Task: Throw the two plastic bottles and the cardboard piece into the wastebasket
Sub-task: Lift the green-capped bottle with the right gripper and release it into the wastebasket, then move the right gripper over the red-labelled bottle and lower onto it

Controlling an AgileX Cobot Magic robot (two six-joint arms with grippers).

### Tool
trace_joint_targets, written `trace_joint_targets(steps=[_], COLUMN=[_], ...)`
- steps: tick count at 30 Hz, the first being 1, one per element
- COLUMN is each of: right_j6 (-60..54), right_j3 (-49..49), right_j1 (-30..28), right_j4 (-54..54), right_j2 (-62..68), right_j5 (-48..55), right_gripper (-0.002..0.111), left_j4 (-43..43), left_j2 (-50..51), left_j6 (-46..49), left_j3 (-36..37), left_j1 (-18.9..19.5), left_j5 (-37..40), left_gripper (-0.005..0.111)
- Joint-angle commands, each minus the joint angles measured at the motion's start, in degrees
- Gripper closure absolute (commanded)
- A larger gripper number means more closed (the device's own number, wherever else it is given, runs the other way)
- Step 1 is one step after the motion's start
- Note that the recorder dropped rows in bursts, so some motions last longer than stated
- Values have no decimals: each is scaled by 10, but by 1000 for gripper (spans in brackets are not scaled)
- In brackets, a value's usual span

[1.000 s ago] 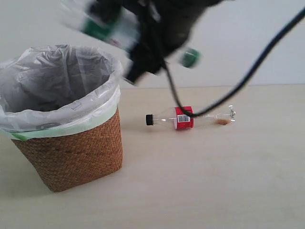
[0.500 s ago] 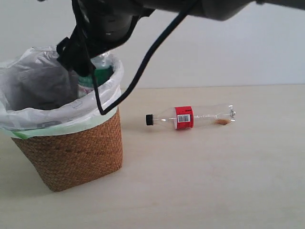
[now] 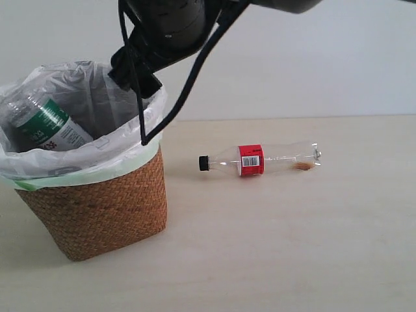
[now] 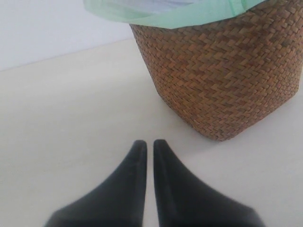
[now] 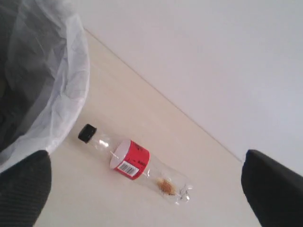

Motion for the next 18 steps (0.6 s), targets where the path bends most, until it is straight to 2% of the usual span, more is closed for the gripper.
trace_joint_targets(steps=[1,7,16,18], right_j6=[-7,23,-3,-46], right_j3=[5,32,32,32], right_j1=[-2,-21,-193,-231], right_j4=[25,1,218,261], right_j2=[-5,6,10,15], right_j5=[23,23,23,23], right_gripper=[7,7,7,7], left_j4=[-5,-5,-5,-5], left_j2=[-3,-3,-3,-3], left_j6=[-5,-5,-5,-5], left_j3=[2,2,2,2], left_j1=[2,2,2,2], left_j5=[-7,-7,-7,-7], left_gripper=[103,103,103,103])
